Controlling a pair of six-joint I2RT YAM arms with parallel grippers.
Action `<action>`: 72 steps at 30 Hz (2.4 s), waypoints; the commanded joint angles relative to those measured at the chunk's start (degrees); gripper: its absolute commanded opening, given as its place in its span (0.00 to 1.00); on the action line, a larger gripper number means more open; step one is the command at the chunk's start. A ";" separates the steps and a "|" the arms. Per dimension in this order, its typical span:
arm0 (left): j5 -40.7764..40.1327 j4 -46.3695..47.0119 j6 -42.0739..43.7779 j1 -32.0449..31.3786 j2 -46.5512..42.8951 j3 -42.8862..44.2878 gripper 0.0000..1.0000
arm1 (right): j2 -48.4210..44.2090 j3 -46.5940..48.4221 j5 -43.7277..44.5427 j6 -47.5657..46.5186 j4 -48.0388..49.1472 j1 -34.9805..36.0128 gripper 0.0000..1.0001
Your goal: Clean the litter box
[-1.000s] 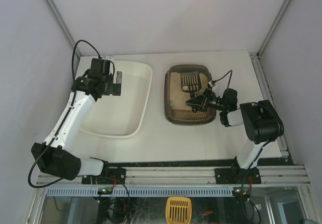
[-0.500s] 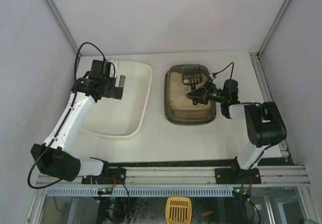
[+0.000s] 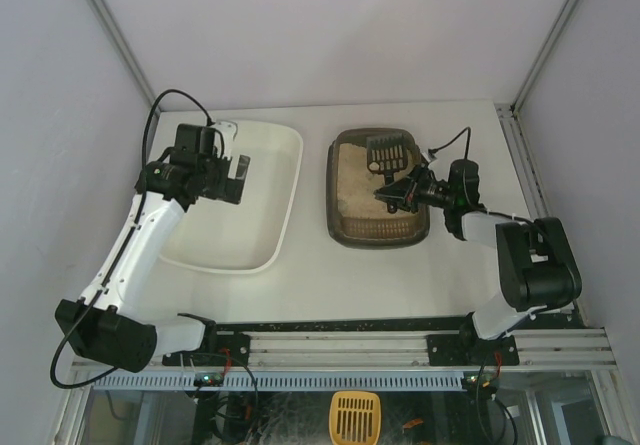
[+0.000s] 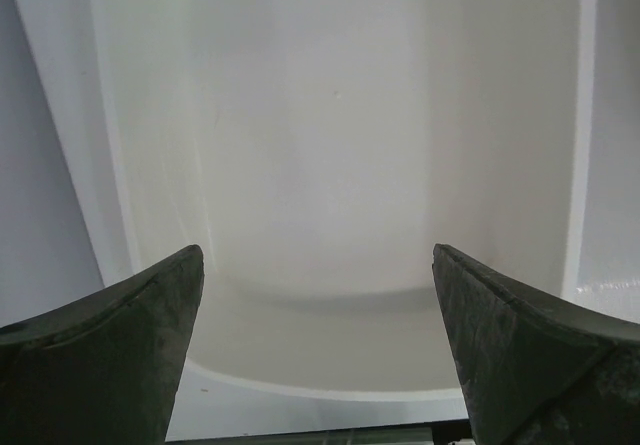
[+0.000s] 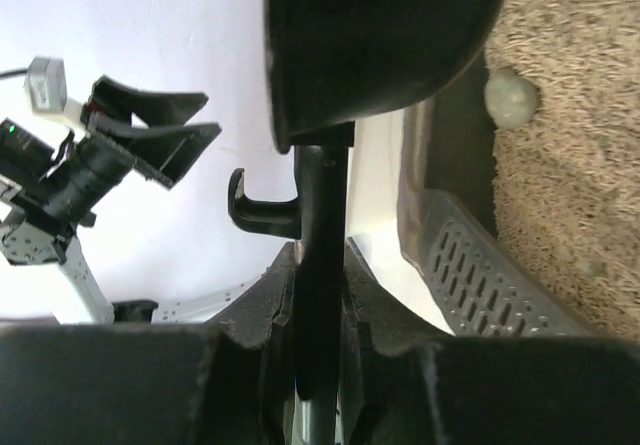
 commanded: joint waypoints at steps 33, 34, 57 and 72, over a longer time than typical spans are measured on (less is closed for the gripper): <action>15.40 -4.75 6.27 0.13 -0.55 0.85 0.98 | -16.46 2.61 3.37 -27.04 -22.63 -0.93 0.00; 14.97 -4.68 6.16 0.13 -0.51 0.87 0.98 | -16.59 3.96 3.67 -30.26 -26.38 -0.09 0.00; 13.25 -4.13 5.85 0.10 -0.96 0.14 0.98 | -11.79 3.61 4.43 -25.36 -24.08 0.59 0.00; 12.13 -4.48 5.44 0.06 0.04 0.26 0.98 | -12.58 0.83 4.48 -19.11 -18.09 -3.18 0.00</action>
